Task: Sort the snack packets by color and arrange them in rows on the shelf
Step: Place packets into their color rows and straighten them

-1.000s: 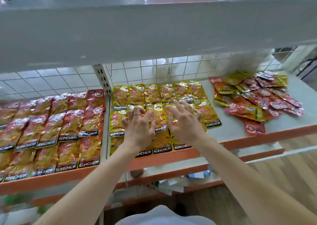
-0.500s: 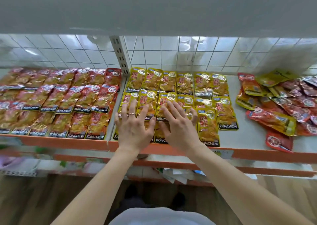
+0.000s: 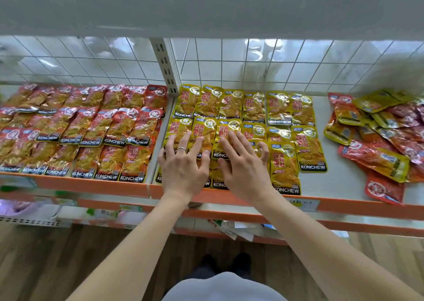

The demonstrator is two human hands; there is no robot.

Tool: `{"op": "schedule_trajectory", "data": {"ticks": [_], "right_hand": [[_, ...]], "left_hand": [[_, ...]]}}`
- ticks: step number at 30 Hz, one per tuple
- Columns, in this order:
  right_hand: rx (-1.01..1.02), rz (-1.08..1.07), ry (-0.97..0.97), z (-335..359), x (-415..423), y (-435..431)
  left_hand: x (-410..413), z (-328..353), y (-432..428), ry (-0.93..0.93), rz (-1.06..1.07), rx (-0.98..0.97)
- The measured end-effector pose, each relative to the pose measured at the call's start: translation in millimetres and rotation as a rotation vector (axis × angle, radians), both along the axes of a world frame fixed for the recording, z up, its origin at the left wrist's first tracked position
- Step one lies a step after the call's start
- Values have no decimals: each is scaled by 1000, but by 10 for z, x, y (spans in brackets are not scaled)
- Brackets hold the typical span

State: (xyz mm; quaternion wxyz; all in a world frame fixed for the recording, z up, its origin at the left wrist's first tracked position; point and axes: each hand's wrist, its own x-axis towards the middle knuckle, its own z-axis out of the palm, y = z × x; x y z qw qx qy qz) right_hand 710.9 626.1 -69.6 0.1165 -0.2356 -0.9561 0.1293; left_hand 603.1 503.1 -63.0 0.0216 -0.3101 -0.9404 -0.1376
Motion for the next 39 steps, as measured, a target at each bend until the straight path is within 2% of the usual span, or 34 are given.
{"op": "schedule_trajectory", "data": {"ticks": [14,21,27,34,39], "right_hand": [[22,-28,5,-8,-10,-18],[15,-3,-62,26,19,-20],[-44,-25,29,98,45,-52],[-100,-146,118,329,535,19],[-158,-400,187,471,1254,546]], "left_hand": [[-42,2,-18,-51,-43,-24],[-40,-27,-37,-57,-72,19],[-52,-13,-71,-65,-72,69],[-12,-9,-90,-16,-112,128],[-5,13,-138,-1,-144,147]]}}
